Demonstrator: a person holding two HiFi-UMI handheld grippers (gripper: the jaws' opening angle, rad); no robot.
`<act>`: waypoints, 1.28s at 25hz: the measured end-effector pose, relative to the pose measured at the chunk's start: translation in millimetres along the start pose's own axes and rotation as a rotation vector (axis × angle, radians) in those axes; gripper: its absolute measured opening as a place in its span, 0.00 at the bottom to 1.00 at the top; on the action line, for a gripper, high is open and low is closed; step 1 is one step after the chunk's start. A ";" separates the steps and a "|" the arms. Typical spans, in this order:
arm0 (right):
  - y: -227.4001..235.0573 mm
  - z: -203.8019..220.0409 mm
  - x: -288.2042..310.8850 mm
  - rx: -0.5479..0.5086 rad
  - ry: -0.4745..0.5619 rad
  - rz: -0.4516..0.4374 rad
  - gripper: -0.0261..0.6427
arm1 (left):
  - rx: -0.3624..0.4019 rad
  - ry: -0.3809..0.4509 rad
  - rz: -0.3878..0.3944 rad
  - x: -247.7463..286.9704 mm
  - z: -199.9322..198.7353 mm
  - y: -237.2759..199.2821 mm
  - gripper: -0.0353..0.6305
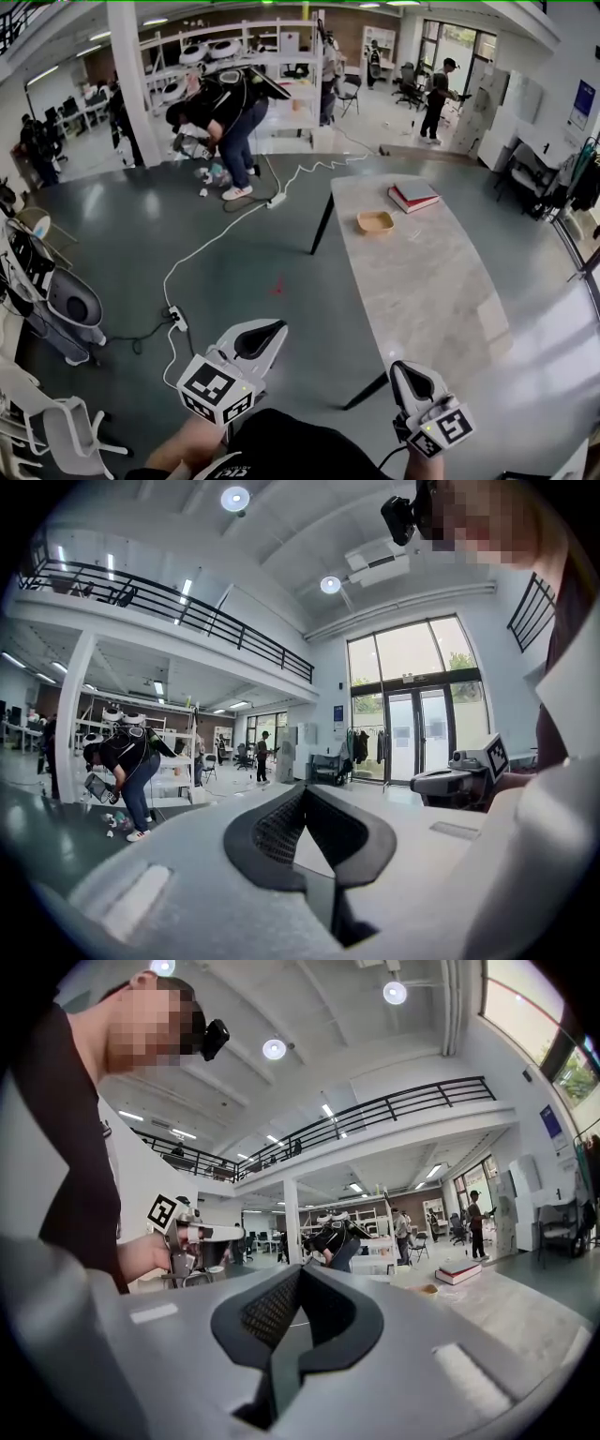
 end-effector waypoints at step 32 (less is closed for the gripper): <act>115.8 -9.1 177.7 0.056 -0.030 0.071 0.04 | 0.025 -0.017 0.108 157.5 -14.1 -141.1 0.06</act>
Point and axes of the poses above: the fingertips, and each gripper's own axes: x forward along the fingers, y to its right, z out of its underside, the point moved 3 cm from there along -x, backward along the fingers, and after that the axes turned 1 degree about z, right-handed, at the moved point
